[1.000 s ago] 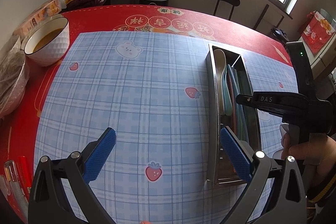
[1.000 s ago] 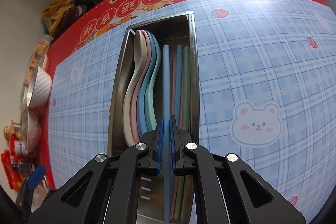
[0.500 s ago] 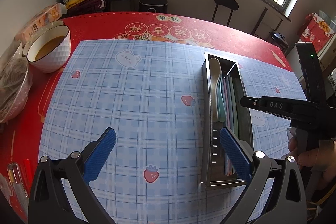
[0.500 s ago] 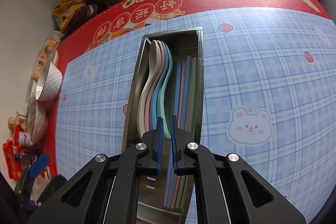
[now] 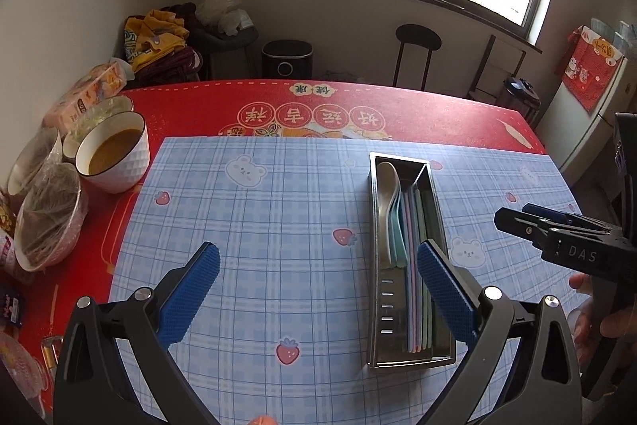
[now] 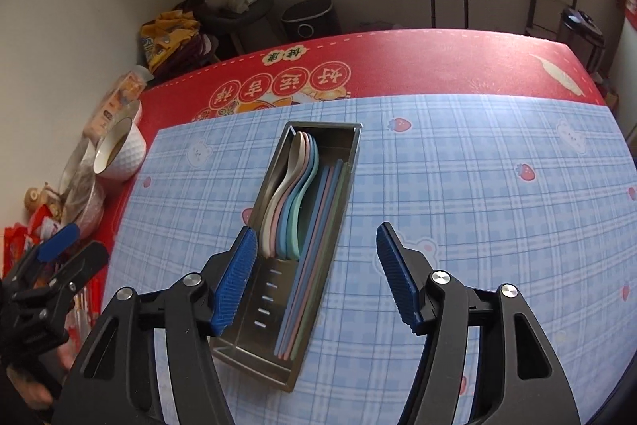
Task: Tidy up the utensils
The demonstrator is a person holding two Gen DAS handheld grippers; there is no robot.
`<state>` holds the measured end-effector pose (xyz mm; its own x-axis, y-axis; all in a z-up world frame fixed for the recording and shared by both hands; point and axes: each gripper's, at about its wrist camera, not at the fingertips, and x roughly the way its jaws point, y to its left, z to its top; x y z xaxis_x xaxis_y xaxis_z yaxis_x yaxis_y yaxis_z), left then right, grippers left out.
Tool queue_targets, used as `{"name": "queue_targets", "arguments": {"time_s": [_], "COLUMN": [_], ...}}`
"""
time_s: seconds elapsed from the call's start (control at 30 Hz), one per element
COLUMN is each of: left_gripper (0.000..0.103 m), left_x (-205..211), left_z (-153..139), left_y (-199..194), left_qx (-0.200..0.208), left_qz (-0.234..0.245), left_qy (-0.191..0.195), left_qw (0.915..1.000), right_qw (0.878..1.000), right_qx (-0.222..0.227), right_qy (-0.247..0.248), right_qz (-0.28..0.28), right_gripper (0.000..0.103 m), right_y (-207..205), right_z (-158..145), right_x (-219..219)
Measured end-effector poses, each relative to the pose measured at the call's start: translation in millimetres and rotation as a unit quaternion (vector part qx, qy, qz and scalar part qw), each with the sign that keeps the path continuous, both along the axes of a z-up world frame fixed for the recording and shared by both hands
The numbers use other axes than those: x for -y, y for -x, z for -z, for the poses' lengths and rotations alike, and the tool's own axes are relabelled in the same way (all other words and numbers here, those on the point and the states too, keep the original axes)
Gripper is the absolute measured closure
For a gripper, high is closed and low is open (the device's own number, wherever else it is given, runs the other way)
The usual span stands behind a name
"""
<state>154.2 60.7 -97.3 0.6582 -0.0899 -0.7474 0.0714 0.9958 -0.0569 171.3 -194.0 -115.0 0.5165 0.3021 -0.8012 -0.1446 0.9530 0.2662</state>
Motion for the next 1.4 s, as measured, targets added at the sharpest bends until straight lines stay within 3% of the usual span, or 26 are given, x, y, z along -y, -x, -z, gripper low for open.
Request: {"name": "queue_targets", "arguments": {"time_s": [0.1, 0.33, 0.57, 0.9, 1.4], "left_gripper": [0.006, 0.006, 0.006, 0.006, 0.006], "left_x": [8, 21, 28, 37, 40], "left_z": [-16, -58, -96, -110, -103], "left_y": [7, 32, 59, 94, 104], "left_qx": [0.021, 0.081, 0.132, 0.18, 0.173], "left_qz": [0.011, 0.017, 0.029, 0.036, 0.027], "left_qy": [-0.006, -0.006, -0.002, -0.012, -0.002], "left_qw": [0.9997, 0.9966, 0.9908, 0.9829, 0.9845], "right_qw": [1.0, 0.994, 0.981, 0.963, 0.963], "right_qx": [0.024, 0.099, 0.182, 0.257, 0.253], "right_qy": [0.012, 0.016, 0.033, 0.027, 0.023], "right_qz": [0.003, 0.033, 0.051, 0.081, 0.091], "right_gripper": [0.017, 0.017, 0.016, 0.016, 0.016], "right_y": [15, 55, 100, 150, 154], "right_z": [-17, -57, -98, -121, -115], "right_x": [8, 25, 34, 46, 48]}}
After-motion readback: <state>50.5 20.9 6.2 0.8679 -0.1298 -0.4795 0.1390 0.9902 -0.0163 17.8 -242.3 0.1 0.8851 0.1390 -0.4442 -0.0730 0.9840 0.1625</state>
